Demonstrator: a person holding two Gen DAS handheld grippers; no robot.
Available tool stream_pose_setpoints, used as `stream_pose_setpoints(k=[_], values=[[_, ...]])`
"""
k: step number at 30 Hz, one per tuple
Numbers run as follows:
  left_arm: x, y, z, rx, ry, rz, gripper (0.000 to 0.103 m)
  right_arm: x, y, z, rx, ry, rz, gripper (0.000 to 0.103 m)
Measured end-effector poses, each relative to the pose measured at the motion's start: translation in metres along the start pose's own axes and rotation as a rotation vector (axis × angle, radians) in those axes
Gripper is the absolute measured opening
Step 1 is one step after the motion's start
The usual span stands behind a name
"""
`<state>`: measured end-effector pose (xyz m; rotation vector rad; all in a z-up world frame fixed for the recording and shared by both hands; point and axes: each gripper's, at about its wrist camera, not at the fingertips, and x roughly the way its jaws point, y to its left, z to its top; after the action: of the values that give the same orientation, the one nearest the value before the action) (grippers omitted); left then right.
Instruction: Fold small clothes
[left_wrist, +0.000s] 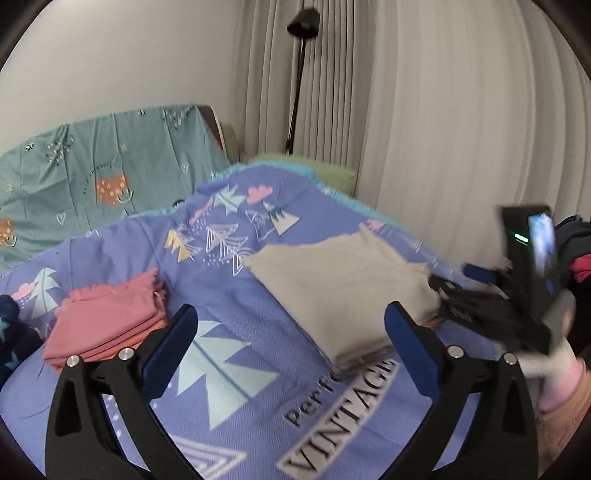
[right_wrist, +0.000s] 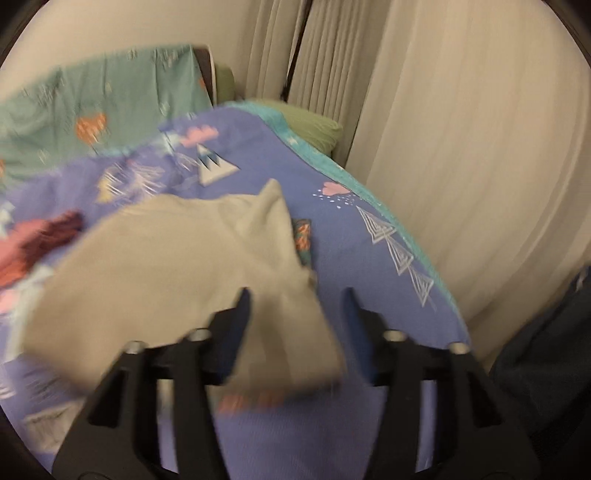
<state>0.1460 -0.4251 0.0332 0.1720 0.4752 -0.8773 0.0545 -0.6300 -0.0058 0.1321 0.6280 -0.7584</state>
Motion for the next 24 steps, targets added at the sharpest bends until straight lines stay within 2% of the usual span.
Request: stream_pose_setpoints(k=[1,2,3,5,6,8,10,12,14,16,24], values=[[-0.012,0.0,-0.001,-0.003,-0.013,-0.003,0.101,-0.022,-0.002,-0.006,0.011,-0.032,0.007,0.072],[-0.021,-0.001,-0.002,-0.005,-0.022,-0.003,0.101,-0.045,-0.003,-0.011,0.021,-0.069,0.006,0.081],[-0.029,-0.003,-0.003,-0.007,-0.032,-0.001,0.101,-0.073,-0.004,-0.018,0.036,-0.125,-0.004,0.091],[-0.047,-0.006,-0.004,-0.011,-0.052,0.01,0.102,-0.122,-0.004,-0.031,0.076,-0.247,-0.031,0.101],[-0.055,-0.007,-0.005,-0.015,-0.061,0.021,0.102,-0.153,-0.003,-0.039,0.103,-0.32,-0.039,0.101],[-0.071,-0.009,-0.006,-0.032,-0.066,0.054,0.102,-0.181,0.001,-0.043,0.102,-0.359,0.0,0.101],[-0.085,-0.011,-0.008,-0.053,-0.059,0.084,0.102,-0.205,0.005,-0.046,0.08,-0.345,0.074,0.101],[-0.097,-0.012,-0.01,-0.056,-0.044,0.126,0.102,-0.222,0.009,-0.049,0.079,-0.34,0.109,0.101],[-0.112,-0.017,-0.014,-0.031,-0.032,0.194,0.102,-0.236,0.013,-0.053,0.079,-0.336,0.112,0.101],[-0.125,-0.019,-0.016,-0.009,-0.045,0.221,0.102,-0.242,0.018,-0.054,0.072,-0.319,0.106,0.101],[-0.178,-0.009,-0.028,-0.043,-0.067,0.162,0.102,-0.263,0.029,-0.074,0.081,-0.224,0.078,0.101]])
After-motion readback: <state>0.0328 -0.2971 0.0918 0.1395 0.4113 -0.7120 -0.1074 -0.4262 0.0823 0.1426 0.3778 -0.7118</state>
